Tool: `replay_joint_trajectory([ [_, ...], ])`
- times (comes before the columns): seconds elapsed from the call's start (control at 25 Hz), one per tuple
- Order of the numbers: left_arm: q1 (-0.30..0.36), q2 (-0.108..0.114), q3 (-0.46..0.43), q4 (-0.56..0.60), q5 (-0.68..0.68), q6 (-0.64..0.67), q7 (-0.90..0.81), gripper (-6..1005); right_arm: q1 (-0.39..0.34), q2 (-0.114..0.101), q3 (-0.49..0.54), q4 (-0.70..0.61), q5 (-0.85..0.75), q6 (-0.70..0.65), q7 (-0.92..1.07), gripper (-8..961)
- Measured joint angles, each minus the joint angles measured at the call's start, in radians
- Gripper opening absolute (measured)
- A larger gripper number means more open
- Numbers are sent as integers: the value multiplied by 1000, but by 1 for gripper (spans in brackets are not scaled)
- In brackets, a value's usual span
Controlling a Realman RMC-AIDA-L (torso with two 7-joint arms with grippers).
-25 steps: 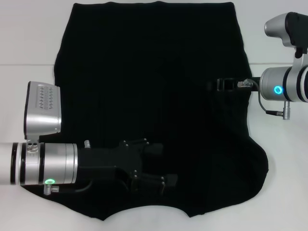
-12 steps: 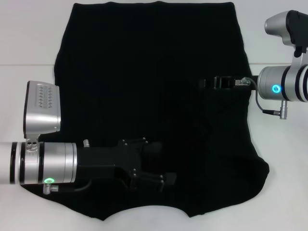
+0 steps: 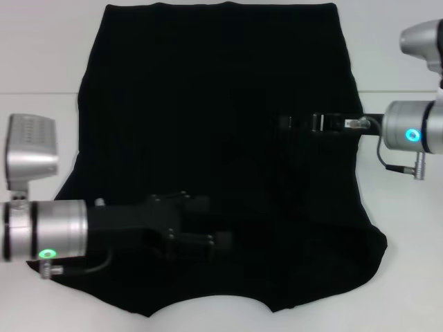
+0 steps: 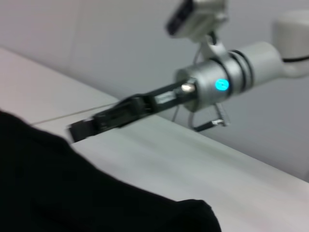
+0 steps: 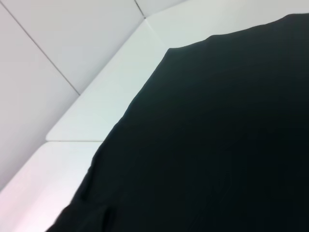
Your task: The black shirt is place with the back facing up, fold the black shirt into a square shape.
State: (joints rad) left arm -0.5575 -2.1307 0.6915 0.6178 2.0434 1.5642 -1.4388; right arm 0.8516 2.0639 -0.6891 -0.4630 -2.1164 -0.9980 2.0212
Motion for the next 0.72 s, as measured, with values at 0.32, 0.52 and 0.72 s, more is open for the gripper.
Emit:
replay_joint_trajectory([
  [0.32, 95, 29, -146, 114, 32, 23, -155, 962, -86, -27, 2, -2, 98, -156, -110, 479],
  [0.52, 122, 38, -302, 183, 157, 16, -228, 962, -112, -21, 1, -1, 127, -231, -183, 513],
  [0.72, 147, 45, -400, 267, 271, 25, -256, 962, -113, -12, -4, 0, 127, -258, -200, 547],
])
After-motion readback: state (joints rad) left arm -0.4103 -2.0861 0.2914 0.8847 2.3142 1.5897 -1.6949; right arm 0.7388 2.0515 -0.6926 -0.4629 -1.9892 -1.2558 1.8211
